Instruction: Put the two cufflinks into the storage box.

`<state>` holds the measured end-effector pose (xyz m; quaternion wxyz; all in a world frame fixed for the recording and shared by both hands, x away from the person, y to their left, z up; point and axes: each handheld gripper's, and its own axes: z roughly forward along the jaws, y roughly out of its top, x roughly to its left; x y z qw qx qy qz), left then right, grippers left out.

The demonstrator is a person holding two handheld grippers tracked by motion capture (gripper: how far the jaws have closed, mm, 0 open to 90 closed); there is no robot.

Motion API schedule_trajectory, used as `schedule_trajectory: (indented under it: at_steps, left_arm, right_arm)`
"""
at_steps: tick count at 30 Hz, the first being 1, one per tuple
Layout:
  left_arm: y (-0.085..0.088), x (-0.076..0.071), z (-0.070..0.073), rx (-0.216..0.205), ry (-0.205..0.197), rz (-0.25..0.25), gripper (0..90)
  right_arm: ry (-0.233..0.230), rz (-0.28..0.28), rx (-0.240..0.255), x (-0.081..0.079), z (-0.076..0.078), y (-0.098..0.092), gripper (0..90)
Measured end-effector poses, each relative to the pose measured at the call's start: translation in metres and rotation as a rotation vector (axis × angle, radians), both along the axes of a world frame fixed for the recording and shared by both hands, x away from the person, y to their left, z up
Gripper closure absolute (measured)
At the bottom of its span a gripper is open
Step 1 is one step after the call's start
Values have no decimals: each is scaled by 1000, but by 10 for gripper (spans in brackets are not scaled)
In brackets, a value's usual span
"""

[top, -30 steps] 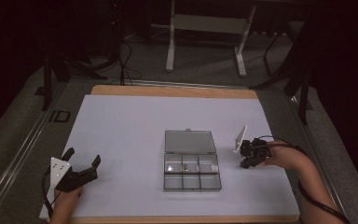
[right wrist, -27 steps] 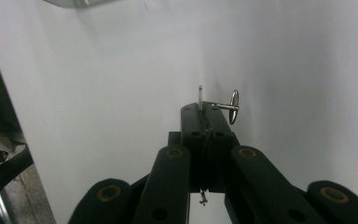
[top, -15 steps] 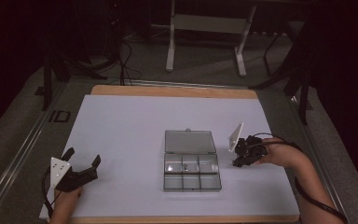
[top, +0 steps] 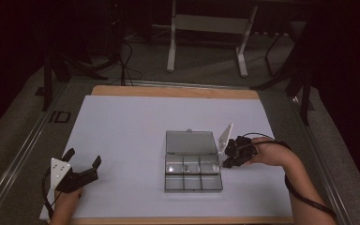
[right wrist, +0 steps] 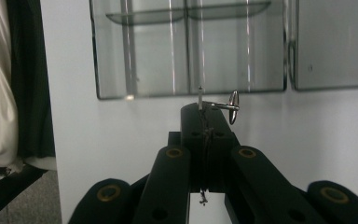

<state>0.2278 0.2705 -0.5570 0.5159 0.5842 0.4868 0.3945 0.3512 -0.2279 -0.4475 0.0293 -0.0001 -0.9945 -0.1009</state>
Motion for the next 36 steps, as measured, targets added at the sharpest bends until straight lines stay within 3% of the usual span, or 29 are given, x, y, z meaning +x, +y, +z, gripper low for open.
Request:
schedule_trajectory:
  at_steps: [11, 23, 32, 36]
  left_arm:
    - [0, 0, 0, -1, 0, -1, 16]
    - [0, 0, 0, -3, 0, -1, 16]
    - [1, 0, 0, -6, -1, -2, 16]
    - [1, 0, 0, -6, -2, -3, 16]
  right_arm:
    - [-10, 42, 50, 0, -5, 18, 892]
    - [-27, 56, 144, 4, -14, 35, 892]
    - [-6, 80, 198, 9, -20, 48, 892]
    - [0, 85, 195, 11, -24, 53, 892]
